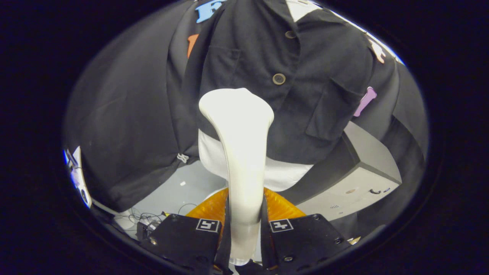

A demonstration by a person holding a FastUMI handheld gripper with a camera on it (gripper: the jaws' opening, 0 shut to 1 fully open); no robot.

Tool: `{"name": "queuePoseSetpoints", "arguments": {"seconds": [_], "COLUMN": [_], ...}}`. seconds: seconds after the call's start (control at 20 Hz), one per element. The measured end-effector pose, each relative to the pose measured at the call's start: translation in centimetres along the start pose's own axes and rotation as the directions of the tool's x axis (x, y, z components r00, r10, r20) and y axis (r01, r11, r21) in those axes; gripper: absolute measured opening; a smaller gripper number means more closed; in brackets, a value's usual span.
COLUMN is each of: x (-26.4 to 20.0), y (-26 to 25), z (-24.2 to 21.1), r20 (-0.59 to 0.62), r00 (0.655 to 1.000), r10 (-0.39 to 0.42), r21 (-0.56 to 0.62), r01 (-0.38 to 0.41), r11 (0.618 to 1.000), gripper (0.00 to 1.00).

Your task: Iron the clothes twice with a garment steamer, once on the left side and once on the right side.

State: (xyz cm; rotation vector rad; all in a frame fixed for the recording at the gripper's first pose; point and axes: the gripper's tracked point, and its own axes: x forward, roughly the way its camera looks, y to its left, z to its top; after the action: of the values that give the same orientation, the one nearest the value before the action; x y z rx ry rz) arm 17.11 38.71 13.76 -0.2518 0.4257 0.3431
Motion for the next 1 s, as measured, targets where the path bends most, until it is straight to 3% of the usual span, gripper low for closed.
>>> {"name": "queuePoseSetpoints", "arguments": {"seconds": [0.25,0.5,1.0], "x": [-6.9,-13.2,-20.4], "y": [-6.5,-16.4,-29.3], "z": [0.3,-2.9,-20.7], "r20": [0.175,0.302,0.234], "r00": [0.984,0.951,0.946], "r10": [0.037,-0.066,-0.223], "r21": [0.086,0.197,0.401], "r01": [-0.052,0.005,0.114], "r11": [0.995,0.98,0.909], "gripper": [0.34,0.34,0.34]}}
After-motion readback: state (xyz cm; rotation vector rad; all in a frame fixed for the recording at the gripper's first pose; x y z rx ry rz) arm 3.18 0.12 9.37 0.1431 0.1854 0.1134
